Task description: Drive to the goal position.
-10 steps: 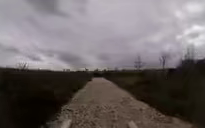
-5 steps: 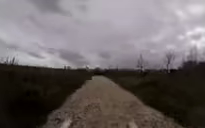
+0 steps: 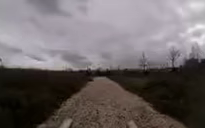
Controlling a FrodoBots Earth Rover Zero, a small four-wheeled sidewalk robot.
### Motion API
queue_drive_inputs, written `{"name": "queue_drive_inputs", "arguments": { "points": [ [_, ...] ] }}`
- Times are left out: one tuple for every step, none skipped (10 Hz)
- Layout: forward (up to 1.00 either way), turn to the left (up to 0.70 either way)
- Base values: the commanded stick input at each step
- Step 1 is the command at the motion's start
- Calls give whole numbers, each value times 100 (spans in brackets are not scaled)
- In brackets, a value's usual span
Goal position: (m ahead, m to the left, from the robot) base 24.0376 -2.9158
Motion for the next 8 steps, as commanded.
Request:
{"name": "queue_drive_inputs", "arguments": {
  "points": [
    [70,0],
    [70,0],
    [70,0],
    [70,0],
    [70,0],
    [70,0],
    [70,0],
    [70,0]
  ]
}}
